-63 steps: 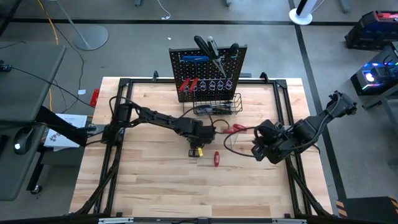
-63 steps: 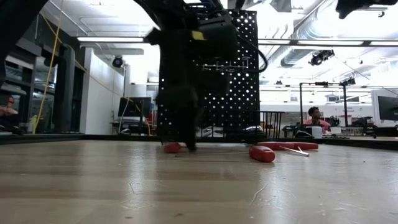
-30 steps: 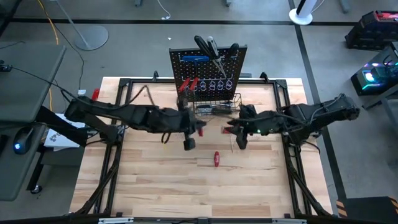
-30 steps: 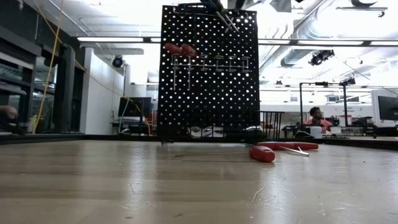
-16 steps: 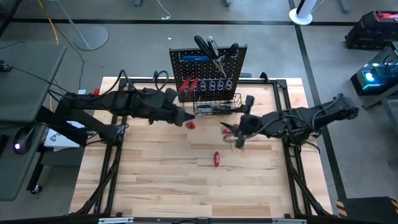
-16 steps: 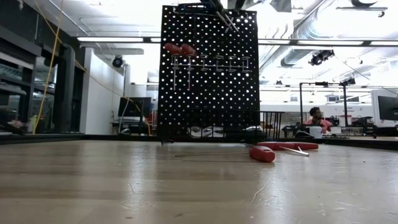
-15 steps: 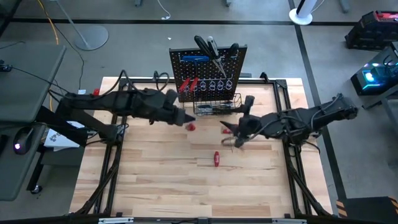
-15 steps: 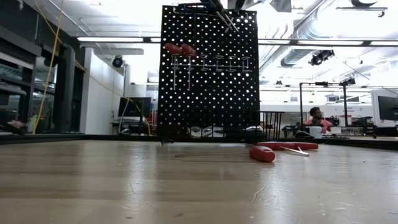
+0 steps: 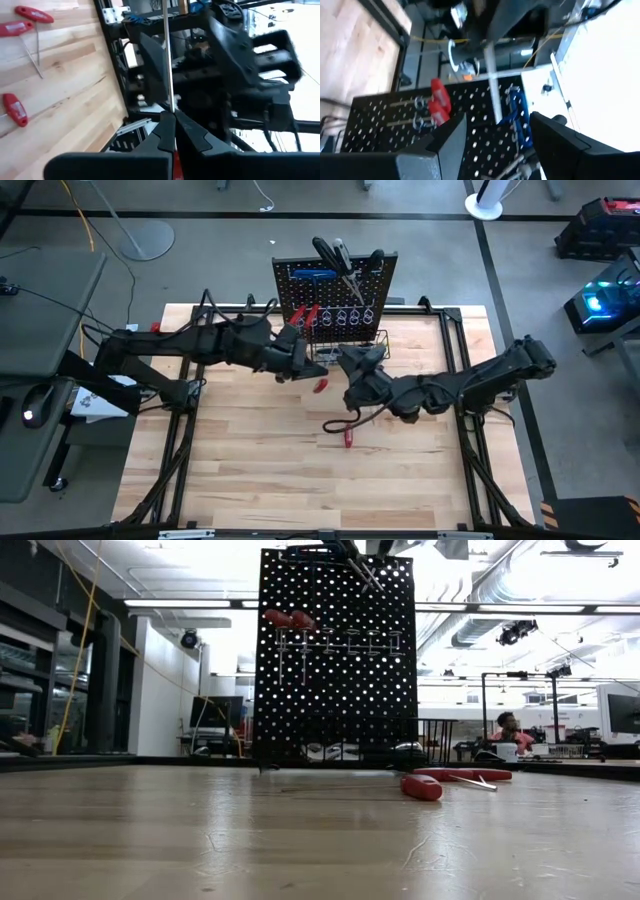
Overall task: Hang tools onto peg board
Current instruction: Hang the red allen wrench on the pegboard
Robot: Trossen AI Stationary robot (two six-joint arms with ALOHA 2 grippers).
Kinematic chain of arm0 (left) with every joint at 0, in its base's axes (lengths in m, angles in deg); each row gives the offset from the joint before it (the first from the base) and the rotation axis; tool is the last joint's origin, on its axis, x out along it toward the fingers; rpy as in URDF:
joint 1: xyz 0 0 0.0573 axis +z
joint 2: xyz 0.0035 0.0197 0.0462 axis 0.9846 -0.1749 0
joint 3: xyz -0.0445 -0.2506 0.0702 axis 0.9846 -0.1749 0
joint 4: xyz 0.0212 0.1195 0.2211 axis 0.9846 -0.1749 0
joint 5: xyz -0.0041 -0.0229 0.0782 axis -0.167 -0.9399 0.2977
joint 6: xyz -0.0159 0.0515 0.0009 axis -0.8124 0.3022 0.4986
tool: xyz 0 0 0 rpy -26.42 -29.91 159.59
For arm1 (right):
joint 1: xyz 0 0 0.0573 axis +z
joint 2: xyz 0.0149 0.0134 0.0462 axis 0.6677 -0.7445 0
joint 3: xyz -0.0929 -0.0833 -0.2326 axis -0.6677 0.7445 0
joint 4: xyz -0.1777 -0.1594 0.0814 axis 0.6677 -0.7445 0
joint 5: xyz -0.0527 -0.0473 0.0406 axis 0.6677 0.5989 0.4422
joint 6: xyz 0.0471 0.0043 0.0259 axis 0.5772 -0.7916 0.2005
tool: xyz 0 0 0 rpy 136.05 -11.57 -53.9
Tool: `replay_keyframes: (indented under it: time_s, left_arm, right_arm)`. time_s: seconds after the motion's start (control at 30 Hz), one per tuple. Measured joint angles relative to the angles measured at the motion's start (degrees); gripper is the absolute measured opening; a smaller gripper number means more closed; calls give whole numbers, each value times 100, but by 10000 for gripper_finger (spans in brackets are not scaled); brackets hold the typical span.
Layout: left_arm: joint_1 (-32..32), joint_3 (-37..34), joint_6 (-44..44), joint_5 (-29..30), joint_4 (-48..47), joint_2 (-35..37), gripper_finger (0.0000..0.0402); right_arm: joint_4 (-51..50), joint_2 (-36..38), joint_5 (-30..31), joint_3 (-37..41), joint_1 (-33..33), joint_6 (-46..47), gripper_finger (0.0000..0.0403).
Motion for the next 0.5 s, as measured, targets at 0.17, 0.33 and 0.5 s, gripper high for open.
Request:
replay_keyframes:
  time_s: [0.17, 0.33, 0.5]
  left_arm:
    - [25, -2, -35, 3, 12, -11, 0]
    - [37, -2, -56, 3, 4, -13, 0]
    - [73, -2, -58, -91, -5, -13, 0]
  right_arm:
    - [29, -8, -373, 0, 0, -84, 210]
    - [49, -28, -707, 0, 0, -79, 190]
    - [-12, -127, -1009, 0, -80, 25, 135]
